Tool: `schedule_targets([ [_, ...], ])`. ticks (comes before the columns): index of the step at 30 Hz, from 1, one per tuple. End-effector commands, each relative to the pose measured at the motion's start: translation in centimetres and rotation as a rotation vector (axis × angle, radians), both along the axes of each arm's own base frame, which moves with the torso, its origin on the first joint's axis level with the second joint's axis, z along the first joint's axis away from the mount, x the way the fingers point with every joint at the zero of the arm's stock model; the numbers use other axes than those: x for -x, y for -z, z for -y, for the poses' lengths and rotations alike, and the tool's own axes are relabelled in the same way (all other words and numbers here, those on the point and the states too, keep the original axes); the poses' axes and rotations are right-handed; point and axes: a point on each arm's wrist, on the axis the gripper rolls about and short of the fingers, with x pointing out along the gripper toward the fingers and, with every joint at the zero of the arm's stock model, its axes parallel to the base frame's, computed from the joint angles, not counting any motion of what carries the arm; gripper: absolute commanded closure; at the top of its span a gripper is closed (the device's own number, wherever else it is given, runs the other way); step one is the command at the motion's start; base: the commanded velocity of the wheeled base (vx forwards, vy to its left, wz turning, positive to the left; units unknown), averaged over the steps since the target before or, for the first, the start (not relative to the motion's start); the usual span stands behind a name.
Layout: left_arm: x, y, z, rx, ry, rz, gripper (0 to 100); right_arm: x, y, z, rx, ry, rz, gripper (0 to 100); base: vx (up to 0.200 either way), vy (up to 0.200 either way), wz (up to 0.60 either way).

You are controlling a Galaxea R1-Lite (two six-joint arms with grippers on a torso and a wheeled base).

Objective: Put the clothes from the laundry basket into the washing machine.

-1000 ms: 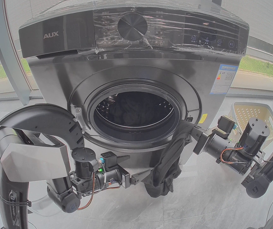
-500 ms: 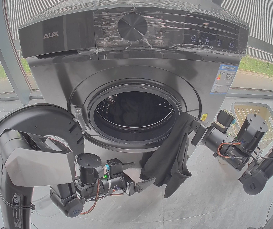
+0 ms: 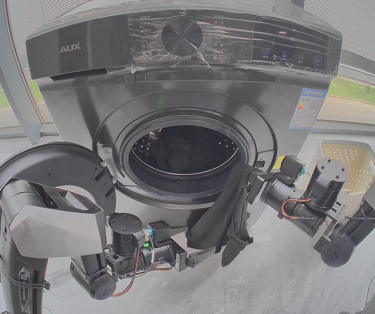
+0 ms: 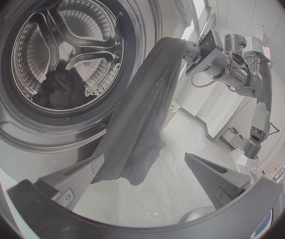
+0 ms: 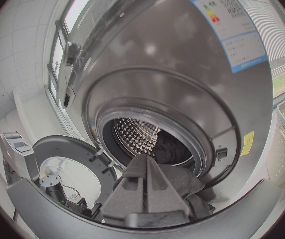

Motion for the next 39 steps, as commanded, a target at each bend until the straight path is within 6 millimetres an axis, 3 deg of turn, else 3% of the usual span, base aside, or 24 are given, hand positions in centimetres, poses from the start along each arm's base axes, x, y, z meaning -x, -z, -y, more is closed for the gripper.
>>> schedule_targets([
  [1, 0.4, -0.2, 0.0, -0.009, 0.008, 0.009, 0, -0.7, -0.1, -1.5, 0.017, 0.017, -0.025, 100, 0.0, 0.0, 0.0],
  [10, 1.2, -0.3, 0.5, -0.017, 0.039, 0.012, 0, -1.6, -1.9, -4.1, 0.033, 0.04, -0.027, 100, 0.0, 0.0, 0.0],
  [18, 1.4, 0.9, 1.1, -0.031, 0.078, -0.012, 0, -1.6, -3.1, -5.0, 0.018, 0.064, 0.013, 100, 0.0, 0.0, 0.0],
  [23, 0.3, 2.1, 1.7, -0.044, 0.077, 0.01, 0, -1.3, -3.3, -5.3, 0.016, 0.066, 0.014, 100, 0.0, 0.0, 0.0],
  [32, -3.2, 3.6, 2.2, -0.062, -0.029, 0.109, 0, -1.3, -3.5, -5.4, 0.004, 0.063, 0.024, 100, 0.0, 0.0, 0.0],
  [39, -3.7, 4.7, 1.6, -0.1, -0.038, 0.117, 0, -1.3, -3.5, -5.4, 0.002, 0.065, 0.026, 100, 0.0, 0.0, 0.0],
])
